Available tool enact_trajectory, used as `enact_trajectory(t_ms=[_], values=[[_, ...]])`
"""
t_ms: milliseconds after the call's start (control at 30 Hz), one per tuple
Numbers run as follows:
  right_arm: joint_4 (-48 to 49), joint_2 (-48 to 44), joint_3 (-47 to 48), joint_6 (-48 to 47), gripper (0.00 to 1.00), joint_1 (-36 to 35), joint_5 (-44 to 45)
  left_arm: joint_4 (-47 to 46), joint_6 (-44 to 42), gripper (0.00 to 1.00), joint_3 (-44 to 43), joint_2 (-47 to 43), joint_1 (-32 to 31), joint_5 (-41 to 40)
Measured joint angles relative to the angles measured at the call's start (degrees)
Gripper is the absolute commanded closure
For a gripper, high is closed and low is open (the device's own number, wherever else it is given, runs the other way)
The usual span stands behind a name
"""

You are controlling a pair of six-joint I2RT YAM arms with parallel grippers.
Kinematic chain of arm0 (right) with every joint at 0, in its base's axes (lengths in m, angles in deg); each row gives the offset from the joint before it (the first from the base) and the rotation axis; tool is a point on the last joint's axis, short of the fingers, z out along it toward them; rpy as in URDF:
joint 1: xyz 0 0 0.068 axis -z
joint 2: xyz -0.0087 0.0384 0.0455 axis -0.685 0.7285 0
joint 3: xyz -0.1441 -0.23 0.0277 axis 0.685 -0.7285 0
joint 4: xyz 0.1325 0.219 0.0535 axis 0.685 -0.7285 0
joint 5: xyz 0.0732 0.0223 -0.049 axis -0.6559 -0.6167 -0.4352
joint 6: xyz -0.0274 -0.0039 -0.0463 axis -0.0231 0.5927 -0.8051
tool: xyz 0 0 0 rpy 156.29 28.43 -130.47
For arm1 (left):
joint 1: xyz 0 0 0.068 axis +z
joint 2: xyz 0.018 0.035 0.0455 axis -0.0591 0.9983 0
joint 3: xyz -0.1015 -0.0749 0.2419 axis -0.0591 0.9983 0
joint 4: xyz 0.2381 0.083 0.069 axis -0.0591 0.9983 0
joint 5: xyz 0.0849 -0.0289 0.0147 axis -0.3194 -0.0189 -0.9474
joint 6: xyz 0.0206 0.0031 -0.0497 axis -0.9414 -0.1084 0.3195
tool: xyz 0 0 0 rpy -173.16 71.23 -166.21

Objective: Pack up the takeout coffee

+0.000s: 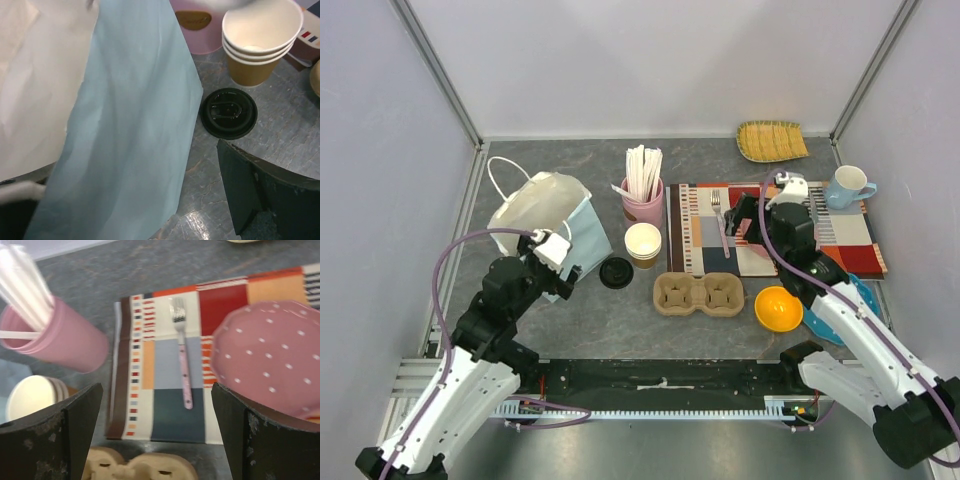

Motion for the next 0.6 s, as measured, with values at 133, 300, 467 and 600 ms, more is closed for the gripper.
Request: enact_trajectory(t_ms=[133,300,467,600], values=[[2.0,-4.5,-6.2,0.8,0.02,0.1,6.7,-3.8,2.1,0.0,5.1,-1.4,2.4,2.1],[3.3,-6.0,-7.2,0.4,0.02,0.1,8.6,-6.1,3.0,0.0,4.2,-2.4,3.3,5.8],[3.9,-4.9,-6.7,-0.3,0.02,0.1,8.0,-6.4,1.9,0.0,-2.1,-0.3,3.3,8.1],[4.1,-3.4,-5.9,-0.7,0.02,0.1,6.6,-6.5,0.5,0.0,-7.8,0.7,3.3,11.0]])
